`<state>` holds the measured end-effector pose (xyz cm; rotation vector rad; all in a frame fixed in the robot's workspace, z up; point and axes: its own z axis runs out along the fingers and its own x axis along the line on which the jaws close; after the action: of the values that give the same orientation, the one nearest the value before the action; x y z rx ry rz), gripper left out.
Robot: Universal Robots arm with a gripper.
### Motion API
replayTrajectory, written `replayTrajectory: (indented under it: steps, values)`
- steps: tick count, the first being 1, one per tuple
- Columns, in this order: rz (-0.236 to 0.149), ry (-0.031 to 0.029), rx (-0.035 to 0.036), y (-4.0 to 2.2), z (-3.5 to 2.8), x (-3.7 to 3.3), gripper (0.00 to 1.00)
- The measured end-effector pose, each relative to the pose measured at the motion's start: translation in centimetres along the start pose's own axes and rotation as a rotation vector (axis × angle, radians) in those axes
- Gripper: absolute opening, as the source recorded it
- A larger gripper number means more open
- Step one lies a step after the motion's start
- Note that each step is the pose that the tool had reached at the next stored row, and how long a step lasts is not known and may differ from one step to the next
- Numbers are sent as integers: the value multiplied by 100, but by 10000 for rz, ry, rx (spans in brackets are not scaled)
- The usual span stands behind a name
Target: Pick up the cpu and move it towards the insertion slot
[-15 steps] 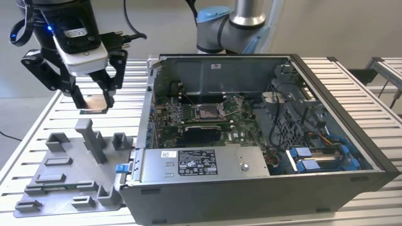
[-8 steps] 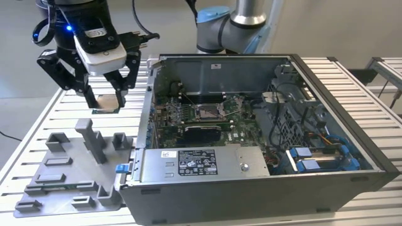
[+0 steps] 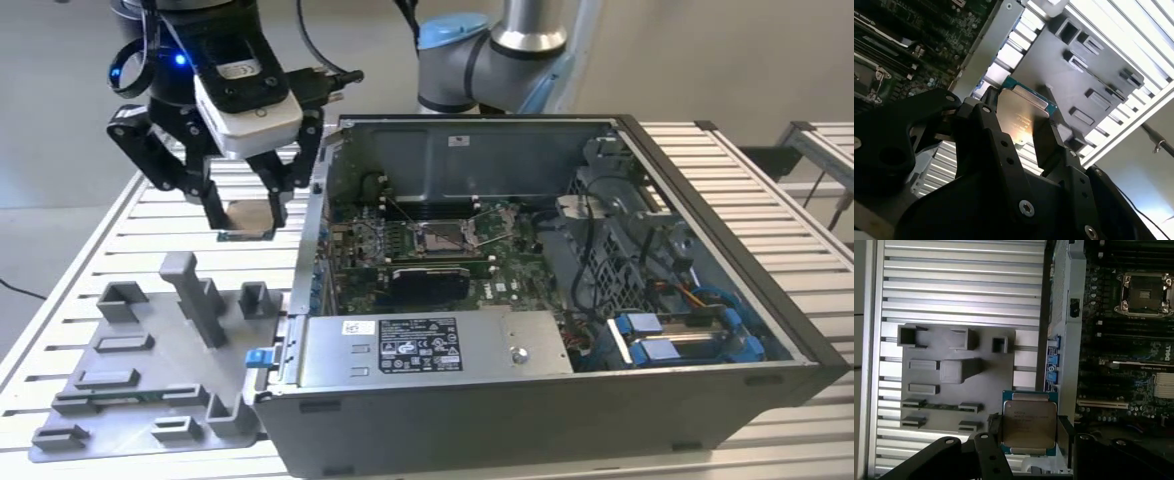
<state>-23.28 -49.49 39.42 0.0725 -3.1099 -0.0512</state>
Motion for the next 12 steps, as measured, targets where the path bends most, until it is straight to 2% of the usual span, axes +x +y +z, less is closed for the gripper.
replayTrajectory:
  steps: [6,12]
  values:
    - [1,31,-2,-7,-5,-162,0]
    - [4,118,-6,-18,-12,-389,0]
